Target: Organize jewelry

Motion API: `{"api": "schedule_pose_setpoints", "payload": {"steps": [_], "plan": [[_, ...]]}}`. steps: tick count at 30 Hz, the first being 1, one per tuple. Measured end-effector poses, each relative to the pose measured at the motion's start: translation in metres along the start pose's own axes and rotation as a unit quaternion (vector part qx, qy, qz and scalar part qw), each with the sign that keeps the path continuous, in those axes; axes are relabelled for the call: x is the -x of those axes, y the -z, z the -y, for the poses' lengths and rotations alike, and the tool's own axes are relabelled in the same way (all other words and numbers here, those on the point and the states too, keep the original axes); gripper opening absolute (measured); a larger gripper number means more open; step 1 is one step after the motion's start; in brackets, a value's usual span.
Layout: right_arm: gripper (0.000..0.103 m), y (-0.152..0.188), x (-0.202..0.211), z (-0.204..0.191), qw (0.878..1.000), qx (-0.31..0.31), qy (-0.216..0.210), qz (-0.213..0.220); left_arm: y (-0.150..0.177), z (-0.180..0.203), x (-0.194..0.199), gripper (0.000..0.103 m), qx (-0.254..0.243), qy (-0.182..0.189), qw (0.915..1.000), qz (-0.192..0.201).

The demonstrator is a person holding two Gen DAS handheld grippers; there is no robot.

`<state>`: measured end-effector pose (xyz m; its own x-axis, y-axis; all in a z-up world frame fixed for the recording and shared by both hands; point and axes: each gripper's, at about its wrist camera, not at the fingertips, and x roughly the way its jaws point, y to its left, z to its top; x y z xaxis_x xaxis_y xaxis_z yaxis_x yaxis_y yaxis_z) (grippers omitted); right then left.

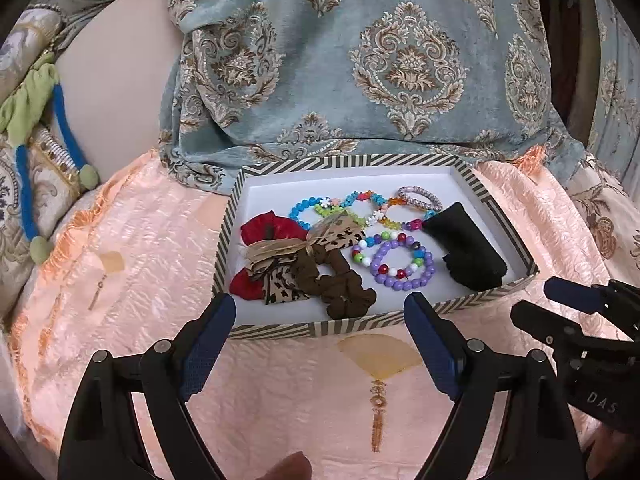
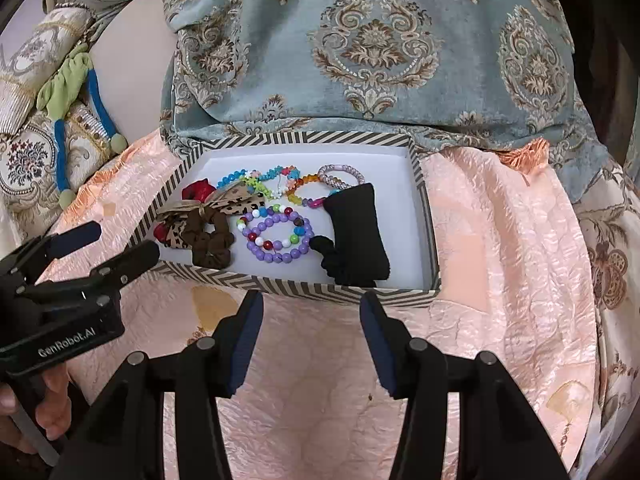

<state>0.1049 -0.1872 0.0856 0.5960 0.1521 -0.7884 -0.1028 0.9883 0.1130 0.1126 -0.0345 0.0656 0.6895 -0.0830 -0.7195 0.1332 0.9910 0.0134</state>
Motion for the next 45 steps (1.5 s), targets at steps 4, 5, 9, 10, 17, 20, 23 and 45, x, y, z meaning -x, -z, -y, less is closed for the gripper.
{"api": "schedule_pose_setpoints", "payload": {"steps": [4,5,9,10,17,20,23,45], "plan": [[0.052,0.000,0.000,0.000,1.000,0.007,0.007,0.001,0.001,0.005,0.002,0.073,-0.011,-0.023,0.9996,0.008],[0.052,0.000,0.001,-0.001,1.000,0.007,0.006,0.002,0.001,0.005,0.003,0.076,-0.009,-0.017,0.9998,0.011],[0.052,0.001,0.002,-0.001,1.000,0.011,0.008,0.003,0.001,0.000,0.004,0.085,0.012,0.016,0.9997,0.013],[0.052,0.001,0.001,-0.001,1.000,0.012,0.009,0.003,0.001,0.001,0.004,0.085,0.012,0.012,0.9998,0.014],[0.052,0.002,0.001,-0.002,1.000,0.013,0.008,0.001,0.005,-0.006,-0.001,0.081,0.031,-0.011,0.9994,-0.006],[0.052,0.003,0.000,-0.005,1.000,0.018,0.008,-0.002,0.007,-0.006,-0.005,0.081,0.035,0.002,0.9992,-0.019],[0.052,0.004,-0.001,-0.007,1.000,0.020,0.009,-0.003,0.007,-0.005,-0.006,0.081,0.032,0.004,0.9992,-0.022],[0.052,0.004,-0.001,-0.007,1.000,0.018,0.011,-0.004,0.011,0.000,-0.011,0.081,0.021,0.003,0.9992,-0.033]]}}
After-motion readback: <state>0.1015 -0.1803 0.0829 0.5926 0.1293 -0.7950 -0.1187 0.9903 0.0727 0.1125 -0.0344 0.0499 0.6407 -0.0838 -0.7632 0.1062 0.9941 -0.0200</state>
